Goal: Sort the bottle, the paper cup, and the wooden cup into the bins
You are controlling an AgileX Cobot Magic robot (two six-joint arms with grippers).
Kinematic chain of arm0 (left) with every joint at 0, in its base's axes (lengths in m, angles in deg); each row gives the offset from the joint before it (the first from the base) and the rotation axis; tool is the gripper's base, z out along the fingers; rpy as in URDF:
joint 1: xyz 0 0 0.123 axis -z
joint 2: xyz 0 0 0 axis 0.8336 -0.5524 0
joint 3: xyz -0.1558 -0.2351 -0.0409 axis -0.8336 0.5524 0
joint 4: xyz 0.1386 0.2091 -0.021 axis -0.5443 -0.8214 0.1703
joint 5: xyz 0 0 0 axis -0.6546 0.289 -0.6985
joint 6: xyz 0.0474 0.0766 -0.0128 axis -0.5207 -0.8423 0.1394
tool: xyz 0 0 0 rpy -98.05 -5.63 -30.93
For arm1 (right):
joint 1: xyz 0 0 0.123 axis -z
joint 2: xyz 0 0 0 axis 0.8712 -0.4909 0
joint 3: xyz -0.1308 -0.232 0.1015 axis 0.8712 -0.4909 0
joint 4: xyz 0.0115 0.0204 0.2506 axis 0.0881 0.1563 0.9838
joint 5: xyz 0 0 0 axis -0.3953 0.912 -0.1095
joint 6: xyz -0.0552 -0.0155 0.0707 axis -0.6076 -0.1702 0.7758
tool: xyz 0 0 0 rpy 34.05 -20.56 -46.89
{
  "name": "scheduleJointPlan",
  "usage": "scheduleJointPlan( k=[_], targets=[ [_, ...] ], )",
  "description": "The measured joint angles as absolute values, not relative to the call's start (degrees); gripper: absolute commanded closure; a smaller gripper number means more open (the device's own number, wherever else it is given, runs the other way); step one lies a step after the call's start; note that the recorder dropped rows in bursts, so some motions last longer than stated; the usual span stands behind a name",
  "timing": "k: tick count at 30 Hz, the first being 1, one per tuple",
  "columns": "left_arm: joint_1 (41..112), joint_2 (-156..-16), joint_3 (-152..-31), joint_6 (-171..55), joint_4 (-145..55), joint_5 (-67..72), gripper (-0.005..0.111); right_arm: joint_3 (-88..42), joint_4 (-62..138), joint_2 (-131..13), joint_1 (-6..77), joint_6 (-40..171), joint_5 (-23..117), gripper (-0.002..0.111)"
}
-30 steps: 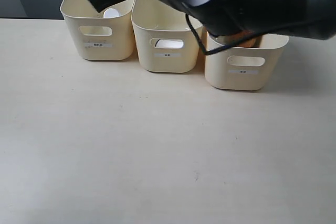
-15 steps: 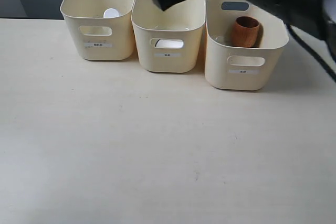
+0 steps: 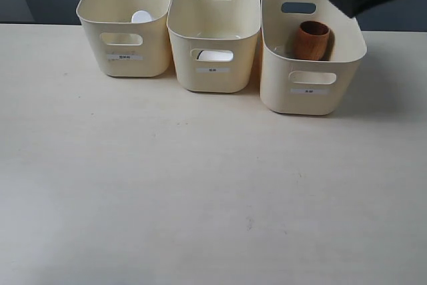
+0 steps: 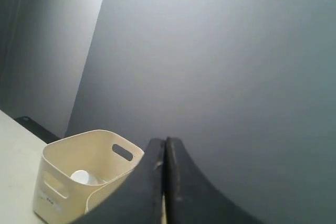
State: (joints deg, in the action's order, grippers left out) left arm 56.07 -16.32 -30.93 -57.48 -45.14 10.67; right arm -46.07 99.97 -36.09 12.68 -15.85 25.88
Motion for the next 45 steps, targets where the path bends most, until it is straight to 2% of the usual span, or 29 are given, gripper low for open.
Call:
scheduleJointPlan(
  k=[14, 25, 32, 45],
  targets=[
    [56.07, -16.32, -30.93, -57.48, -45.14, 10.67, 0.107, -48.68, 125.14, -24.09, 13.72, -38.98, 21.44, 0.109],
    [56.07, -16.32, -30.93, -57.48, -45.14, 10.67, 0.107, -55.98, 135.89, -23.05, 36.57, -42.56, 25.51, 0.109],
    [56.07, -16.32, -30.93, -57.48, -45.14, 10.67, 0.107, -58.28, 137.45, -15.33, 49.06, -27.81, 25.97, 0.109],
    [56.07, -16.32, -30.93, -57.48, -45.14, 10.67, 0.107, -58.28, 137.45, -10.88, 53.46, -25.15, 25.77, 0.109]
  ],
)
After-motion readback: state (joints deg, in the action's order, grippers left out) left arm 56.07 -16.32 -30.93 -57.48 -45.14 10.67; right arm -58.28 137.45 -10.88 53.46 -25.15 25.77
